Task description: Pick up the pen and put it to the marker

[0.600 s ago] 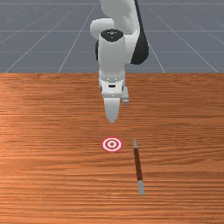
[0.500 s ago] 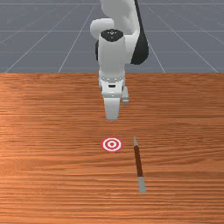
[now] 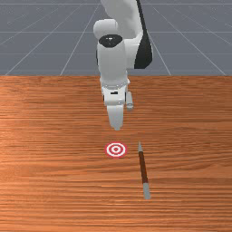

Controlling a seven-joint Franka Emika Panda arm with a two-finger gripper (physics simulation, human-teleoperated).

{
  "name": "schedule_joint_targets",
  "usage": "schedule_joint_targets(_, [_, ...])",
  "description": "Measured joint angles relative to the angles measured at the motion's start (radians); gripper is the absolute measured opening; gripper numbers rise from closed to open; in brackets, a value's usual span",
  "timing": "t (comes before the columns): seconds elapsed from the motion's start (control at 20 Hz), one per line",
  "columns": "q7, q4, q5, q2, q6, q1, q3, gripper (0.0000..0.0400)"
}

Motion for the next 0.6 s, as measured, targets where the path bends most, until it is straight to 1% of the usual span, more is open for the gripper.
schedule_joint_targets(0.05, [0.052,-0.015,-0.059,0.000,0.073,0.028,-0.027,0.0393])
schedule_joint_targets(0.15, [0.053,0.040,-0.060,0.032,0.045,0.028,-0.027,0.0398])
schedule_joint_targets(0.2, [0.052,0.050,-0.059,0.040,0.050,0.028,-0.027,0.0399])
schedule_joint_targets(0.25, [0.013,0.087,-0.064,0.055,-0.014,0.021,-0.020,0.0399])
schedule_joint_targets(0.3, [0.009,0.087,-0.064,0.055,-0.015,0.019,-0.021,0.0400])
schedule_joint_targets(0.35, [0.039,0.058,-0.059,0.043,0.037,0.022,-0.027,0.0400])
schedule_joint_targets(0.4, [0.057,0.085,-0.080,0.054,-0.010,0.031,-0.038,0.0400])
schedule_joint_targets(0.5, [0.060,0.085,-0.087,0.052,-0.013,0.032,-0.042,0.0400])
schedule_joint_targets(0.55, [0.064,0.085,-0.092,0.051,-0.015,0.035,-0.045,0.0243])
schedule_joint_targets(0.6, [0.068,0.086,-0.097,0.050,-0.015,0.037,-0.047,0.0148])
